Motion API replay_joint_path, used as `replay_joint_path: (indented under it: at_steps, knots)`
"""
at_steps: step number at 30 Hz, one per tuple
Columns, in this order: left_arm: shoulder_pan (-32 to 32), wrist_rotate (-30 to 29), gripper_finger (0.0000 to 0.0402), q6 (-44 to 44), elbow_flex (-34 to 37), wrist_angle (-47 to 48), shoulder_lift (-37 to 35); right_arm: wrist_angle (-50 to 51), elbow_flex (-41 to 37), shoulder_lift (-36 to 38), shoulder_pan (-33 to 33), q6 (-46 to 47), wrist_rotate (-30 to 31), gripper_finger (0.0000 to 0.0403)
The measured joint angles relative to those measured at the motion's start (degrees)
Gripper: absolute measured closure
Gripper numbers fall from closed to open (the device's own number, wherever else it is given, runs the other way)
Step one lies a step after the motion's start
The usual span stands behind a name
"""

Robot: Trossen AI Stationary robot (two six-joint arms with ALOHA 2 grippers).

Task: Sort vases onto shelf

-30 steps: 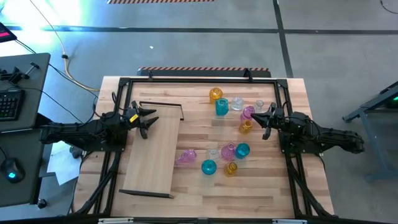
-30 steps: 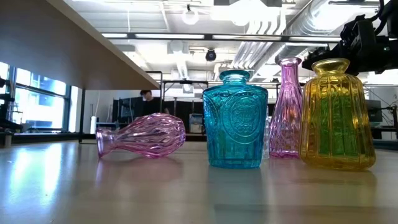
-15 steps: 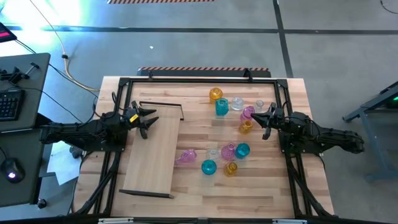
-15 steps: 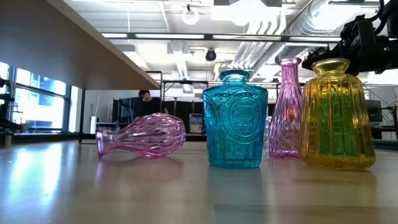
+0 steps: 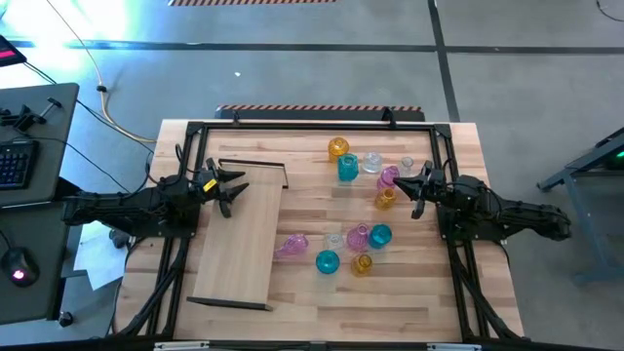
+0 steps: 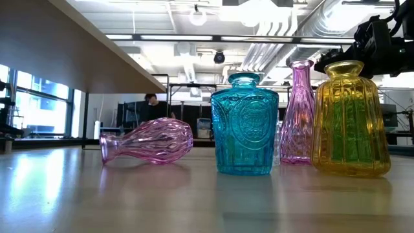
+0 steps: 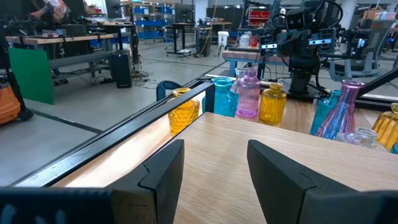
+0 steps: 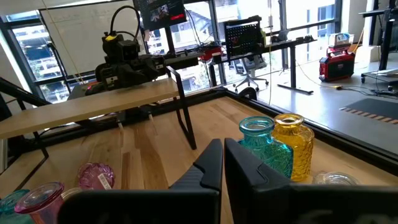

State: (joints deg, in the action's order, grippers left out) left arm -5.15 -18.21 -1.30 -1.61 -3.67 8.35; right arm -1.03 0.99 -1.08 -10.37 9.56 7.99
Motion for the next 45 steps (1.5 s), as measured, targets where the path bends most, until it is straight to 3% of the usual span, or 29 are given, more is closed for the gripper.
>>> replay_joint_path:
  at_steps: [30, 32, 39, 45]
  knots:
    - [0.0, 0.0, 0.0232, 0.0, 0.0, 0.0, 0.0, -0.4, 0.0, 0.0, 0.0, 1.5, 0.1, 0.0403]
    - [0.0, 0.0, 0.0232, 0.0, 0.0, 0.0, 0.0, -3.1, 0.0, 0.0, 0.0, 3.4, 1.4, 0.0403]
    - [0.0, 0.0, 0.0232, 0.0, 0.0, 0.0, 0.0, -19.3, 0.0, 0.0, 0.0, 26.6, 5.3, 0.0403]
    - [0.0, 0.0, 0.0232, 0.0, 0.0, 0.0, 0.0, -20.6, 0.0, 0.0, 0.0, 29.5, 5.7, 0.0403]
